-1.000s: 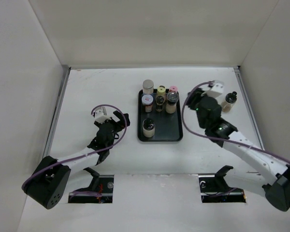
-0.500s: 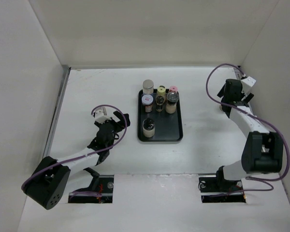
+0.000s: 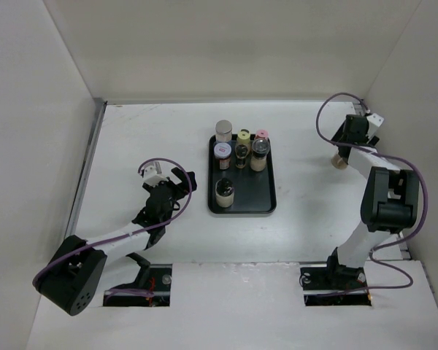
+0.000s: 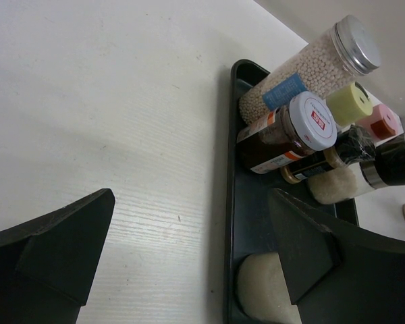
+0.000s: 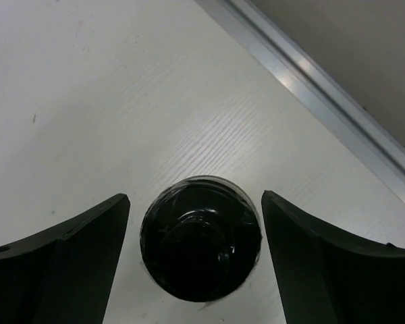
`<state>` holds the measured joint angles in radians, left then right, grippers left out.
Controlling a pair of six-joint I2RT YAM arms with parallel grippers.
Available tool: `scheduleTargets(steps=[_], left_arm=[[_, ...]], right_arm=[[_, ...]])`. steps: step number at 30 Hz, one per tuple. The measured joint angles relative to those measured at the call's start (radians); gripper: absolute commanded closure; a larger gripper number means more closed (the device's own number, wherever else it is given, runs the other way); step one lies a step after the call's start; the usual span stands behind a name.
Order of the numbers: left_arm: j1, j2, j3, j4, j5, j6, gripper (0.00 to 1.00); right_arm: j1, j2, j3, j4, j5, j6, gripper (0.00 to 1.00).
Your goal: Organize the condiment bottles
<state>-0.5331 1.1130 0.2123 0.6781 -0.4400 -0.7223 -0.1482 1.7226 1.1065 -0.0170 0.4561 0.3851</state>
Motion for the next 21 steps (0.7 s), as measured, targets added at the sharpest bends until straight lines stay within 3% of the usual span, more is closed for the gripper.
scheduleTargets(steps=[3,4,7,11,17,21], left_arm=[[0.000,0.001,0.000,0.000,0.000,0.000,0.00],[0.000,0.002,0.000,0.000,0.000,0.000,0.00],[0.001,0.002,0.000,0.000,0.000,0.000,0.00],[0.001,0.002,0.000,0.000,0.000,0.000,0.00],[0.000,0.003,0.000,0.000,0.000,0.000,0.00],[0.001,0.008,0.000,0.000,0.000,0.000,0.00]], right_arm=[[0.005,0.035,0.000,0.003,-0.011,0.001,0.37],[0.007,0.036,0.000,0.010,-0.010,0.000,0.51],[0.030,0.014,-0.034,0.037,0.003,0.003,0.51],[0.134,-0.150,-0.164,0.035,0.045,-0.005,0.51],[0.436,-0.441,-0.319,0.037,0.066,0.015,0.51],[0.660,-0.499,-0.362,0.023,0.077,0.060,0.50]])
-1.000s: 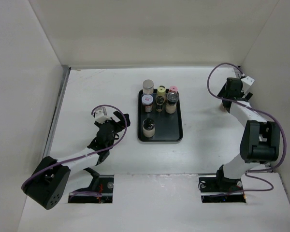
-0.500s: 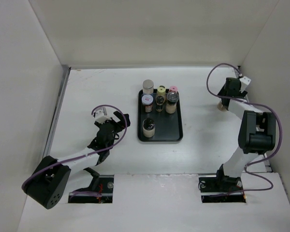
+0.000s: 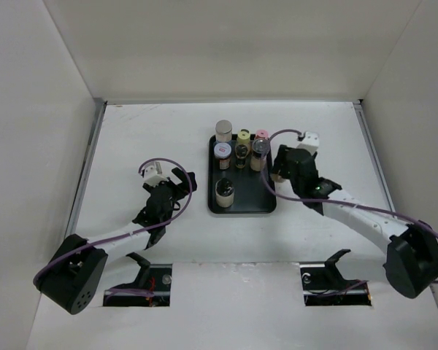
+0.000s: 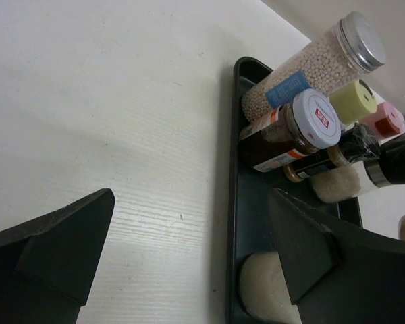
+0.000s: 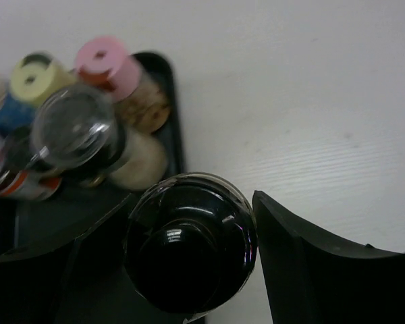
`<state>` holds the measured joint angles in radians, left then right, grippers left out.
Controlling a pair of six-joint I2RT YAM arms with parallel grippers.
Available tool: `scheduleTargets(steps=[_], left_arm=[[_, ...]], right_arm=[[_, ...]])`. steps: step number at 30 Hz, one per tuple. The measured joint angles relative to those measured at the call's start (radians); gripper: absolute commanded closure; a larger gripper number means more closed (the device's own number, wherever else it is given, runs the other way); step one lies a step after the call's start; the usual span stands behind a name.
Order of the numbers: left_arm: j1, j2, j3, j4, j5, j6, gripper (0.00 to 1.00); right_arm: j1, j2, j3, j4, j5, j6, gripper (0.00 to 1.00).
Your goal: Organize the condiment bottles
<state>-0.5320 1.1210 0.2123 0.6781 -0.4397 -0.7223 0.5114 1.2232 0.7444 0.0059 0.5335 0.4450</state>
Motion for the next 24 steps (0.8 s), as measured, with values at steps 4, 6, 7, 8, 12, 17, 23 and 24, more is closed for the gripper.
scheduleTargets(steps=[4,6,7,8,12,17,23,24], left_arm=[[0.002,0.002,0.000,0.000,0.000,0.000,0.00],[0.002,0.002,0.000,0.000,0.000,0.000,0.00],[0.002,0.003,0.000,0.000,0.000,0.000,0.00],[0.003,0.005,0.000,0.000,0.000,0.000,0.00],[0.008,0.024,0.000,-0.001,0.000,0.000,0.00],[0.016,0.028,0.000,-0.001,-0.001,0.000,0.00],[0.026,0.031,0.008,-0.053,-0.021,0.000,0.00],[0.027,0.026,0.014,-0.077,-0.027,0.000,0.00]], right_arm=[[0.150,0.030,0.002,-0.005,0.009,0.032,0.49],[0.195,0.076,0.015,-0.006,0.010,0.042,0.48],[0.210,0.104,0.024,-0.006,0.010,0.043,0.48],[0.224,0.132,0.034,-0.006,0.010,0.043,0.48],[0.268,0.227,0.046,-0.010,0.012,0.046,0.45],[0.302,0.243,0.046,-0.014,0.022,0.048,0.21],[0.304,0.192,0.040,-0.018,0.023,0.043,0.00],[0.304,0.159,0.037,-0.020,0.022,0.039,0.00]])
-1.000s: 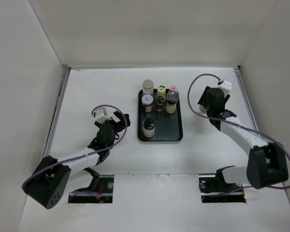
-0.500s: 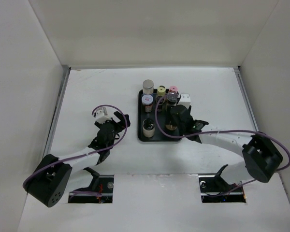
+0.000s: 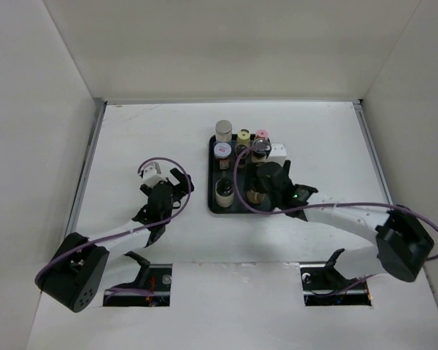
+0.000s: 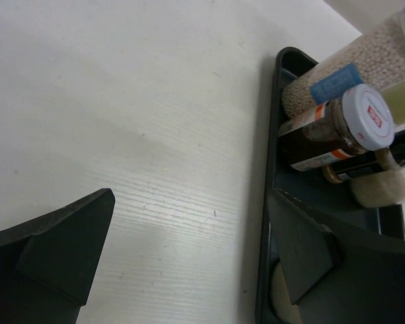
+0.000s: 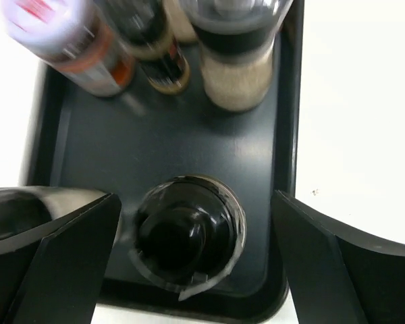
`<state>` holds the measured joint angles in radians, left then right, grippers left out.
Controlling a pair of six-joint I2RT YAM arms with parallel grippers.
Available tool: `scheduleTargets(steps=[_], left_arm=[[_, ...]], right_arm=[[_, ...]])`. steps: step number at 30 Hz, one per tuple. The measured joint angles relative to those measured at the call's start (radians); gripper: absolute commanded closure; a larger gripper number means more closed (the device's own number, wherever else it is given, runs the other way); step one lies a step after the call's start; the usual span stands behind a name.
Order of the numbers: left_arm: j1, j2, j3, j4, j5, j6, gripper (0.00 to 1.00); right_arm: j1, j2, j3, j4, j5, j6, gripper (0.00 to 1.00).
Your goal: Organize the condiment bottles
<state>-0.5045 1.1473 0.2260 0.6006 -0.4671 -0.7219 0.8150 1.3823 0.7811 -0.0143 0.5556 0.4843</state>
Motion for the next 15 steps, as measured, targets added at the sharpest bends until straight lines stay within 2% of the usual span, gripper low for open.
scheduleTargets(steps=[5,11,15], left_arm=[[-0.007,-0.047,0.055,-0.145,-0.047,0.000,0.00],[-0.008,-0.084,0.135,-0.306,-0.067,-0.001,0.00],[-0.027,-0.130,0.141,-0.381,-0.077,-0.001,0.00]], right_arm=[[-0.046,-0.238,-0.023,0.045,0.005,-0.023,0.00],[-0.311,-0.508,-0.170,0.202,0.063,0.037,0.00],[-0.468,-0.549,-0.306,0.293,0.080,0.105,0.00]])
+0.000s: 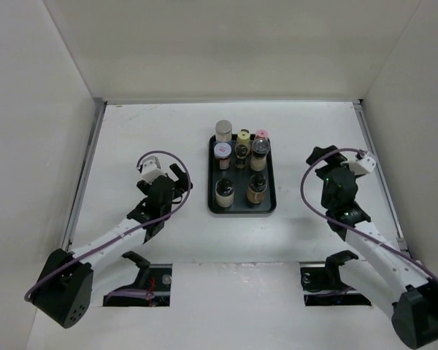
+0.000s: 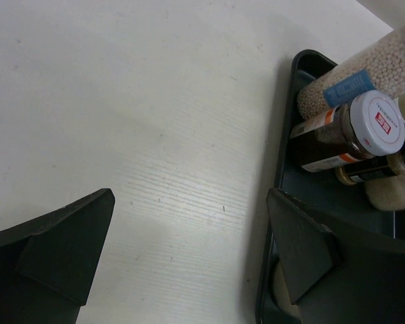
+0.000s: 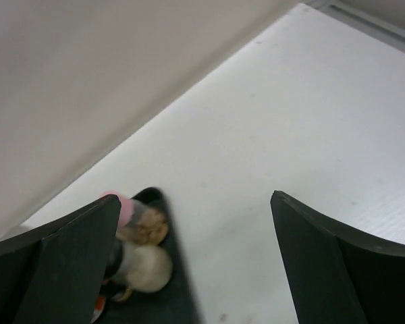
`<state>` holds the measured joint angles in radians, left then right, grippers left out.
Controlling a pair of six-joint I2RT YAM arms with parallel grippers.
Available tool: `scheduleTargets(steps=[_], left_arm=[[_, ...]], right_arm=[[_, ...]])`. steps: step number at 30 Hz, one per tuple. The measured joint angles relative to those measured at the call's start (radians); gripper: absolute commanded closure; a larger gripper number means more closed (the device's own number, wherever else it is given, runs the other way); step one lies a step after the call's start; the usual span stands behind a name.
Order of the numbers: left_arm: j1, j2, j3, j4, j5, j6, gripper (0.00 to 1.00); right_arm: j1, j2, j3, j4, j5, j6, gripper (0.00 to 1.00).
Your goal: Organize the condiment bottles
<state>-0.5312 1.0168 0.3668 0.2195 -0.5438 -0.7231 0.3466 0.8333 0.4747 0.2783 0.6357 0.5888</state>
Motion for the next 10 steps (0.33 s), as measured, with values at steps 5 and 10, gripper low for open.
scheduleTargets(steps=[5,10], left_arm=[[-0.055,-0.013,0.025,-0.061,-0.006,0.001,0.00],[-0.117,-0.013,0.080,-0.093,-0.032,0.006,0.00]], right_arm=[[-0.098,0.097,-0.105,0.037,-0.018,0.108,0.00],[-0.098,0.199,-0.121,0.090,-0.062,0.165,0.00]])
